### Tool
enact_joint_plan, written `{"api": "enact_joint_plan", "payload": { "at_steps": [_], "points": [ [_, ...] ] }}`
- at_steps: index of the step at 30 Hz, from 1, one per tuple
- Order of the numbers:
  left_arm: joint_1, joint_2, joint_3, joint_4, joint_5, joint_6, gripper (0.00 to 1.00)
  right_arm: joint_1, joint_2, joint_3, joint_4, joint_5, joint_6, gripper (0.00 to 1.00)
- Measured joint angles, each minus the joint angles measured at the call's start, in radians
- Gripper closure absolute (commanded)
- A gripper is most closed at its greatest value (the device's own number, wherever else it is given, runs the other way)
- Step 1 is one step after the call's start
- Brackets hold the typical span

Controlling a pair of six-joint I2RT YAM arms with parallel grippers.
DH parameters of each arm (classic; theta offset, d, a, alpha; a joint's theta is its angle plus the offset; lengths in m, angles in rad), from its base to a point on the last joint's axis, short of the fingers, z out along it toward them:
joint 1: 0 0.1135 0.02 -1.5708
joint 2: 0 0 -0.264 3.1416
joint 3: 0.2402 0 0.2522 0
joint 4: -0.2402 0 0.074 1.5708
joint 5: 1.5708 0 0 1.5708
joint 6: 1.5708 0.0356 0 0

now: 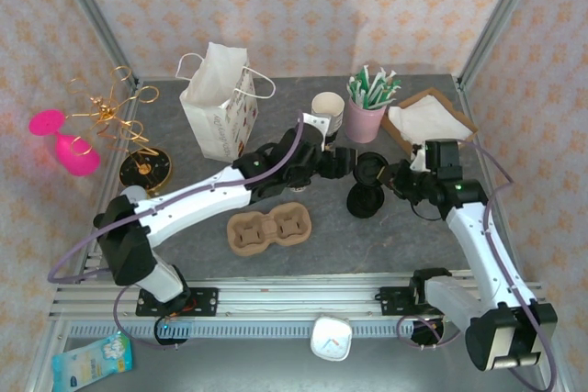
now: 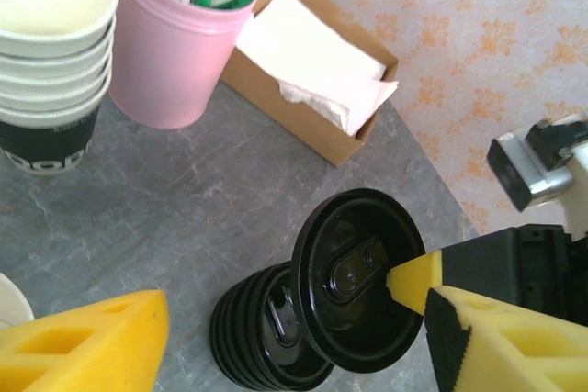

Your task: Pack the takeout coffee

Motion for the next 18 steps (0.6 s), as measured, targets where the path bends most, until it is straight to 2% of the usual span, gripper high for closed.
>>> {"api": "enact_joint_plan", "payload": {
  "at_steps": [9,18],
  "points": [
    [0.0,0.155,0.146,-0.145,0.022,0.042,0.4,0.088,0.047,0.055,0.0,0.0,0.0,0.83],
    [0.0,0.233,0.241,-0.245,-0.008,0.107,0.5,0.104,0.064,0.06,0.001,0.001,0.0,0.83]
  ]
}}
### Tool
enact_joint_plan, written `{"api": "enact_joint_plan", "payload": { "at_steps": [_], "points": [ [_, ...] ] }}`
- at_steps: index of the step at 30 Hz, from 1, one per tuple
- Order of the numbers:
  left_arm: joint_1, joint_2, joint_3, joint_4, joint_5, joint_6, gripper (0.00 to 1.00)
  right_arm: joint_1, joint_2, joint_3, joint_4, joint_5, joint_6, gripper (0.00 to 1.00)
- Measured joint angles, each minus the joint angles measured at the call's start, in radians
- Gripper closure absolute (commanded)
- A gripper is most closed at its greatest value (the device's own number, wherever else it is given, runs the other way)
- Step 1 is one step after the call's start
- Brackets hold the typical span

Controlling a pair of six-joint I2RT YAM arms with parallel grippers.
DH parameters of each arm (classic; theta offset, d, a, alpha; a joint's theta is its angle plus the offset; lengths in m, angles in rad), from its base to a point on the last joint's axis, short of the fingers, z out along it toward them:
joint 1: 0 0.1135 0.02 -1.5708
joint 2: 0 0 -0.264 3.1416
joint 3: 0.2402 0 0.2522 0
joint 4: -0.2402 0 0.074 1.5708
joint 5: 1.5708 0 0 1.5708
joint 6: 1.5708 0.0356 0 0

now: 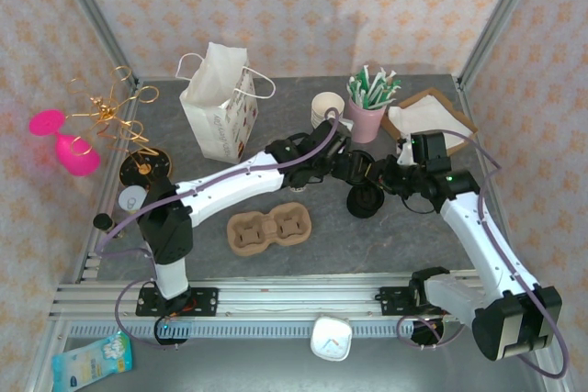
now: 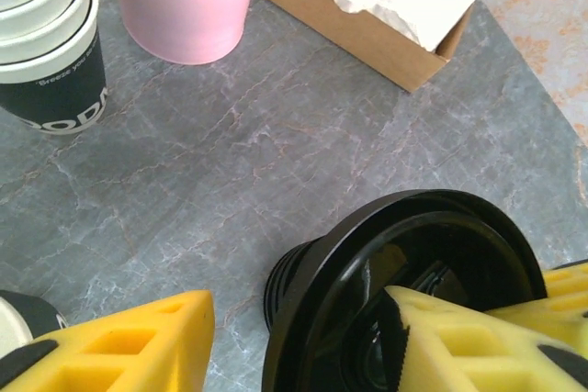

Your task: Pack the takeout coffee

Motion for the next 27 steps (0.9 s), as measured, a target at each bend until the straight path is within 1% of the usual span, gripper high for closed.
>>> {"api": "enact_joint_plan", "payload": {
  "at_steps": [6,10,19,20,23,27],
  "points": [
    [0.0,0.004,0.007,-0.024,-0.026,0.011,0.6,0.001,0.002,0.0,0.0,0.0,0.0,0.83],
    [0.0,0.013,0.026,-0.032,-0.032,0.021,0.69,0.003,0.008,0.0,0.001,-0.001,-0.001,0.83],
    [-0.002,0.015,0.032,-0.035,-0.025,0.03,0.8,0.003,0.014,0.0,0.008,-0.001,-0.001,0.82],
    [-0.002,0.015,0.032,-0.035,-0.025,0.03,0.81,0.003,0.014,0.0,0.008,-0.001,-0.002,0.81],
    [-0.001,0.015,0.032,-0.037,-0.025,0.03,0.82,0.003,0.014,0.0,0.008,0.0,-0.011,0.71],
    [0.014,0.015,0.031,-0.037,-0.02,0.023,0.84,0.003,0.015,0.014,-0.003,0.001,-0.023,0.52]
  ]
}}
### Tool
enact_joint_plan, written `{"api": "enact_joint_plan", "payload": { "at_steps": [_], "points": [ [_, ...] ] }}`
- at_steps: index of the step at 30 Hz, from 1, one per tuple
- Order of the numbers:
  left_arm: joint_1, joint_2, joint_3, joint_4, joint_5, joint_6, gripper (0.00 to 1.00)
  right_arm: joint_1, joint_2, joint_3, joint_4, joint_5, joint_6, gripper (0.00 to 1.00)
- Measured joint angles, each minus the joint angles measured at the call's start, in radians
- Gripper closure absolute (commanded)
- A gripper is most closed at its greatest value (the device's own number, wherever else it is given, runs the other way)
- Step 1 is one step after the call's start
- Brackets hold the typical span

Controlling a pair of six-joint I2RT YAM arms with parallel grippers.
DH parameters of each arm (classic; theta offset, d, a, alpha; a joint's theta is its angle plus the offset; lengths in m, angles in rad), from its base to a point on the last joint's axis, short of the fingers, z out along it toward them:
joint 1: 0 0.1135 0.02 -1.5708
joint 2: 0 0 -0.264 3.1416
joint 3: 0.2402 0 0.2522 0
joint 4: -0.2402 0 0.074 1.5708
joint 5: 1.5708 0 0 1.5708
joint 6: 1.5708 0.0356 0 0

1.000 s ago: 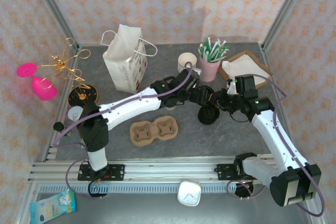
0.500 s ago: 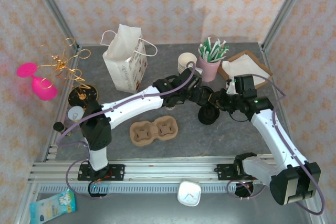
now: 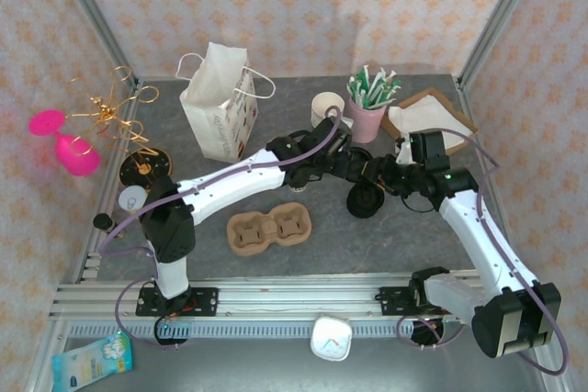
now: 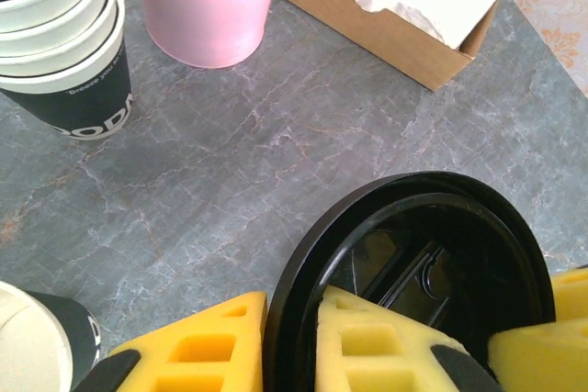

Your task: Pack the takeout coffee

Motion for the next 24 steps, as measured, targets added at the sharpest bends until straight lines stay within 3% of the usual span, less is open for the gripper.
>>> {"api": "enact_joint_plan", "payload": {
  "at_steps": [11,17,24],
  "points": [
    [0.115,-0.125,-0.18,0.137,0.145,-0.154,0.85,-0.048,-0.052,0.173,0.012,-0.052,0.003,0.11],
    [0.189,-0.292,-0.343,0.382,0.294,-0.375,0.85,-0.148,-0.115,0.193,0.133,-0.172,0.054,0.05],
    [0.229,-0.375,-0.459,0.748,0.439,-0.702,0.84,-0.156,-0.137,0.114,0.408,-0.307,0.219,0.04]
  ]
}}
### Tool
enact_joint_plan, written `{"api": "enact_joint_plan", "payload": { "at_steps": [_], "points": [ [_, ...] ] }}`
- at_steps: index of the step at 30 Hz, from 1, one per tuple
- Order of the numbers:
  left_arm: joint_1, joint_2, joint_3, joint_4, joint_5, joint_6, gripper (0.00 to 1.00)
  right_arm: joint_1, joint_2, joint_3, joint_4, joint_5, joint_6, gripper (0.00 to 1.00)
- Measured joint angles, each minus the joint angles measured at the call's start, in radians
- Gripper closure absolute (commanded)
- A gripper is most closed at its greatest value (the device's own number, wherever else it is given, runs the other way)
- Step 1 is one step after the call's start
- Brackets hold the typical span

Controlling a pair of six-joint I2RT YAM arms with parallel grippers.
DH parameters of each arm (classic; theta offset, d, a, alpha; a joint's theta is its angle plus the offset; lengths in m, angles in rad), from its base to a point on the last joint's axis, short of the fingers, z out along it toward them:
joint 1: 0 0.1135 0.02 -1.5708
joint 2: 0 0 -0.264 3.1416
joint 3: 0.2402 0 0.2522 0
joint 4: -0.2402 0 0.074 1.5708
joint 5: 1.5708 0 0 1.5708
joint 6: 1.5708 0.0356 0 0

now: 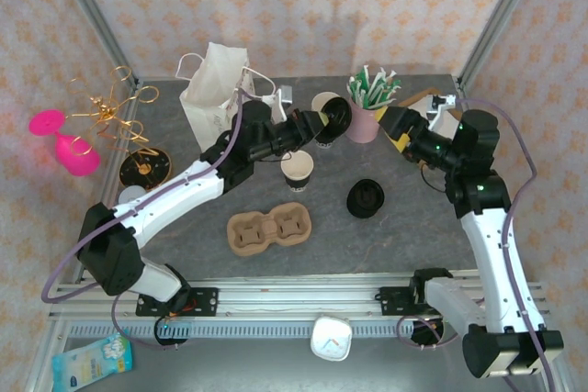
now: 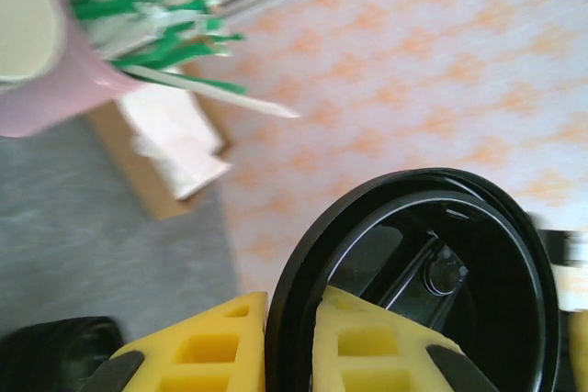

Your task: Pack the takeout coffee

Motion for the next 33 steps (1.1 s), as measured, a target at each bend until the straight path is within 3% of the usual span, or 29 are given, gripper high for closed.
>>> {"api": "enact_joint_plan", "payload": {
  "at_steps": [6,11,20,33],
  "points": [
    [0.0,0.032,-0.043,0.357,0.088,-0.306,0.85,0.041,0.002,-0.042,0.225,-0.057,0.138,0.02],
    [0.0,0.066,-0.041,0.496,0.11,-0.439,0.85,0.096,0.008,-0.043,0.388,-0.056,0.237,0.01],
    [-0.006,0.068,-0.011,0.558,0.111,-0.508,0.85,0.193,0.072,0.003,0.502,-0.019,0.323,0.0],
    [-0.034,0.092,-0.006,0.604,0.116,-0.552,0.84,0.21,0.146,0.156,0.471,-0.018,0.279,0.0]
  ]
}}
